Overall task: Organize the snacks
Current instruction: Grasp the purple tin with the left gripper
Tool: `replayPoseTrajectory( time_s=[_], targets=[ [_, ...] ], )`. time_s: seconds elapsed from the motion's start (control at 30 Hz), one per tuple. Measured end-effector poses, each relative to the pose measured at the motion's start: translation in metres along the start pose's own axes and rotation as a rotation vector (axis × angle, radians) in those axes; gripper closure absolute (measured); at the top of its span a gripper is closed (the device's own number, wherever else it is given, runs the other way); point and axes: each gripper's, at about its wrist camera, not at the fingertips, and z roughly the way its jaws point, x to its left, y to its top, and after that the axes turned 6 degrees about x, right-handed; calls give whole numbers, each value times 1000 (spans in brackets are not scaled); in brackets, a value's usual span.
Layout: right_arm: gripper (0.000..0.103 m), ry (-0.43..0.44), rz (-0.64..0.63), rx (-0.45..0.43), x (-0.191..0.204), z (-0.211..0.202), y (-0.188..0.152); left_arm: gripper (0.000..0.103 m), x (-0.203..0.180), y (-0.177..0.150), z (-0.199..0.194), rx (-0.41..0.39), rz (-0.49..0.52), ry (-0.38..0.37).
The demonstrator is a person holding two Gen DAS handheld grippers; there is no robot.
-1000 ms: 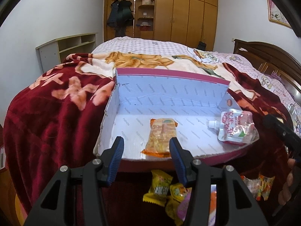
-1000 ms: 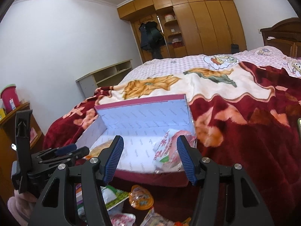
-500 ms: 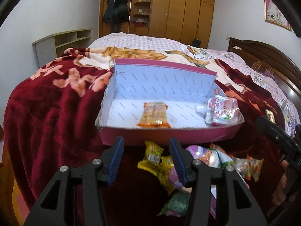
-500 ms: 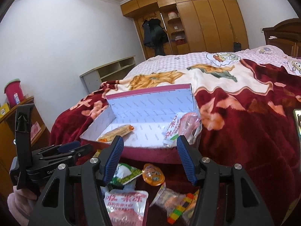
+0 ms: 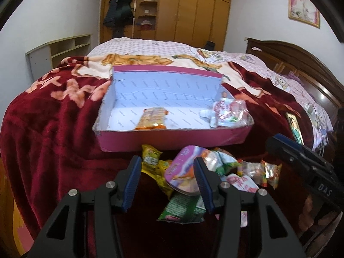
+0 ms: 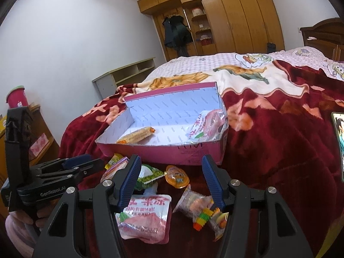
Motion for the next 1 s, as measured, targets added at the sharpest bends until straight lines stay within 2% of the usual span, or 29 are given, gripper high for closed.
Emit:
replayPoseTrajectory(
  time_s=[0.13,0.27,0.47,0.6,1.0],
  targets=[
    [43,0,-1,3,-1,-3,-4,50,-10,-2,2,9,31,-11],
    [43,1,0,3,-1,-3,-5,43,-17,-4,7,19,55,-18],
    [43,10,8,9,-6,-5,-9,43,-28,-6,18,37,107,-5],
    [43,15,11,13,-8,-4,-10,43,-28,-5,28,50,103,0],
    [43,24,23,34,-12,3,-14,43,-25,-4,35,7,100,-12]
  ],
)
